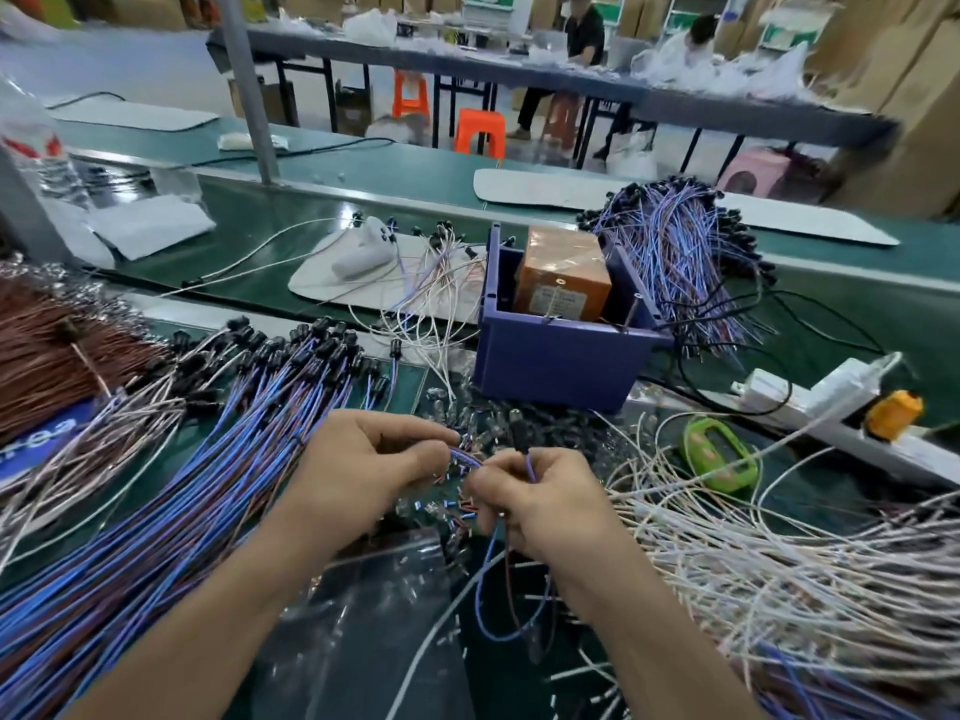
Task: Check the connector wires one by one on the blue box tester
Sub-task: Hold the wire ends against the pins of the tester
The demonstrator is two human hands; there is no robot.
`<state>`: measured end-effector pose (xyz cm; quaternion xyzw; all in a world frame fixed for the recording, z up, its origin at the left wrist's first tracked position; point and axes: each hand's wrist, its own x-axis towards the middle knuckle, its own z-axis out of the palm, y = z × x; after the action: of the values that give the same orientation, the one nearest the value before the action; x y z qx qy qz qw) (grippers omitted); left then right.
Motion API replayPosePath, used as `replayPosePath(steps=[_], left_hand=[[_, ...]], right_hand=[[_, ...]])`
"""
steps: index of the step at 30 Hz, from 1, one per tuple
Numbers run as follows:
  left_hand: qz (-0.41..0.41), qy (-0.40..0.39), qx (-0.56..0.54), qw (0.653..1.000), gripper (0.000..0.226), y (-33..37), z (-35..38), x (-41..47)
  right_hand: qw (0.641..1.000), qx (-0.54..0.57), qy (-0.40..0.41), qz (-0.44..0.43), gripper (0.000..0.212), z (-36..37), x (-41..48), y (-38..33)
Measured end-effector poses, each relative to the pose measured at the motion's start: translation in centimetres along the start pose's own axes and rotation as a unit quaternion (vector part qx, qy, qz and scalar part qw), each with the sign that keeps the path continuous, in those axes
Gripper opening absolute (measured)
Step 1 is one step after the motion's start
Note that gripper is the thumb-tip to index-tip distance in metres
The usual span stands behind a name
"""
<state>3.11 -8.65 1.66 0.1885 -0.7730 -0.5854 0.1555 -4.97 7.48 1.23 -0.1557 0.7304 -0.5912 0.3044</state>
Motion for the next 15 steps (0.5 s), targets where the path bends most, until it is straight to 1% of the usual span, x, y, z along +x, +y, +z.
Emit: replayPosePath(steps=[2,5,6,9,11,13,15], left_hand=[[-0.021,0.002,-0.035,0.999,0.028,-0.2,-0.3,0.4],[-0.024,0.004,-0.032,0.999,0.026,-0.5,-0.3,0.6],[-0.021,0.009,-0.047,0.999,0.025,-0.5,-0.2,0.6],[-0.010,0.051,-0.122,0.991,0.024,-0.5,-0.1,0.8],[-0.006,0.090,-0.154,0.984,0.029,-0.5,-0.6,1.1],[-0.001,0.103,-0.152,0.983,0.034,-0.8,-1.1,1.2],[-0.002,0.091,-0.135,0.987,0.033,-0.9,-1.0,1.0]], right_hand=[[1.000,0.021,0.011,0.001,0.025,-0.1,0.0,0.1],[0.999,0.037,0.013,0.000,0.029,-0.2,-0.1,0.1],[0.999,0.043,0.012,-0.001,0.030,-0.1,-0.1,0.1],[0.997,0.077,0.016,-0.006,0.032,-0.2,-0.2,0.1],[0.994,0.104,0.022,-0.009,0.030,-0.6,-0.2,0.0],[0.993,0.116,0.027,-0.010,0.029,-1.0,-0.4,0.1],[0.993,0.118,0.030,-0.010,0.030,-1.2,-0.4,0.2]])
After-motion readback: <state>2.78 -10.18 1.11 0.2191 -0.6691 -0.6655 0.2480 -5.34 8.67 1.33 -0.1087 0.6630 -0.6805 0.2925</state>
